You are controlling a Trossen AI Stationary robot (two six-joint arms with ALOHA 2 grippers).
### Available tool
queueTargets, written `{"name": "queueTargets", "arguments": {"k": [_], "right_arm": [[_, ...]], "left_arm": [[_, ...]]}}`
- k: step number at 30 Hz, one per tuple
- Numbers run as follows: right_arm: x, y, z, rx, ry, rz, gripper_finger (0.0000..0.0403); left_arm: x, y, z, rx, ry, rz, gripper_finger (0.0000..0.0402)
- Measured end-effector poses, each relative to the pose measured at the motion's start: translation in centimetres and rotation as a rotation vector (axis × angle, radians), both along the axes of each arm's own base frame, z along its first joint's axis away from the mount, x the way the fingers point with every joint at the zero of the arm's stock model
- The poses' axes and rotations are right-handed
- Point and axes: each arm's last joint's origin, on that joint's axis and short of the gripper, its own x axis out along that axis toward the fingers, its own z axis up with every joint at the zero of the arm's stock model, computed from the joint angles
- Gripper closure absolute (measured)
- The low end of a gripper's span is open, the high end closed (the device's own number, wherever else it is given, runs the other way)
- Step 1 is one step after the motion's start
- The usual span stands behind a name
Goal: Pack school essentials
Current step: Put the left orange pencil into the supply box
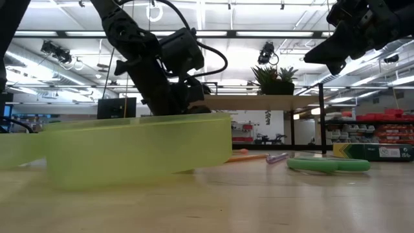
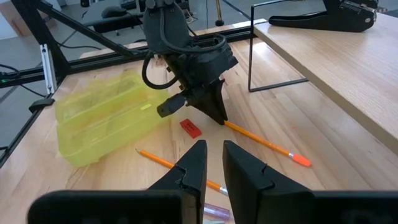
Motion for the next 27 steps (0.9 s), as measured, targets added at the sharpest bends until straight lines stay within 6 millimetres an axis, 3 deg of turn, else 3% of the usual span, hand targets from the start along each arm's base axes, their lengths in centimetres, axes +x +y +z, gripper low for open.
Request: {"name": "queueTargets", "arguments": {"k": [12,27], "right_arm": [[0.0,0.0,0.0,0.000,0.000,0.000,0.0343],[0.0,0.0,0.0,0.000,0.003,0.000,0.0343]], "left_arm": [[-0.1,-0.1,0.8,-0.005,-0.017,-0.033,0.0386],[-0.8,-0.3,6.2,0.009,-0.146,-0.156,0.0400]]}}
